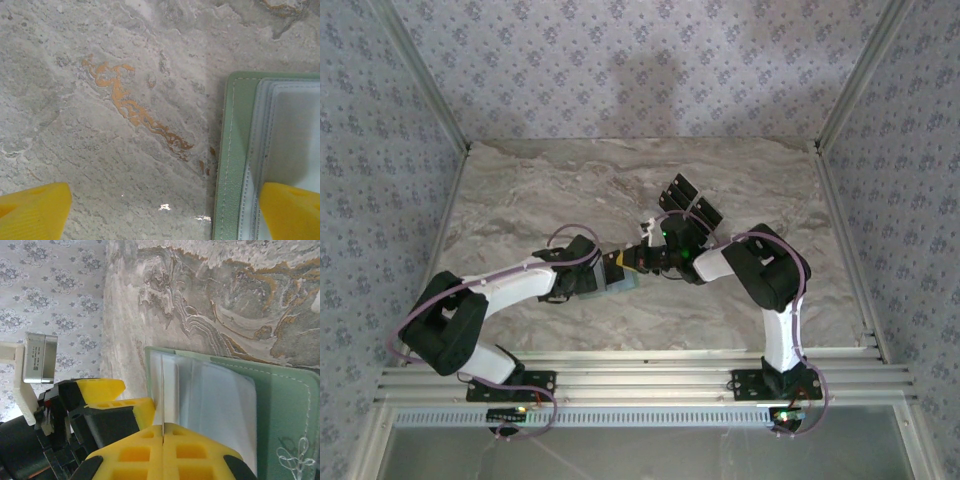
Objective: Put the credit cards into the card holder
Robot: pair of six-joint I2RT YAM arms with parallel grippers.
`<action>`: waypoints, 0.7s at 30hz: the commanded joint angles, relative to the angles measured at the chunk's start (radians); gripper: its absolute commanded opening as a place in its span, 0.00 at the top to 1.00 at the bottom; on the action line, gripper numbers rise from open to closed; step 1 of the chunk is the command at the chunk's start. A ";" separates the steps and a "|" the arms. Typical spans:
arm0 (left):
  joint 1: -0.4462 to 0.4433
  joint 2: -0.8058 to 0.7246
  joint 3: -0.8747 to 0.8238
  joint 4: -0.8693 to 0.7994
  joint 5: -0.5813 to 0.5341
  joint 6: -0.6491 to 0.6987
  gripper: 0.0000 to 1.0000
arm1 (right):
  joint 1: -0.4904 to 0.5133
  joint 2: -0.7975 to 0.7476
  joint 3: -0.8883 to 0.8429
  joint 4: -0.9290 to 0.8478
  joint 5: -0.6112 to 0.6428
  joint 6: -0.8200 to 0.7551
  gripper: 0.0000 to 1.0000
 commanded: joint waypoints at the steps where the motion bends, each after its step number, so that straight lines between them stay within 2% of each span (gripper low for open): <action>1: -0.005 0.010 -0.028 -0.077 -0.017 -0.004 0.03 | 0.007 -0.007 0.013 -0.009 -0.012 -0.005 1.00; 21: -0.005 0.010 -0.030 -0.079 -0.017 -0.006 0.03 | 0.010 0.074 0.024 0.028 -0.003 -0.006 1.00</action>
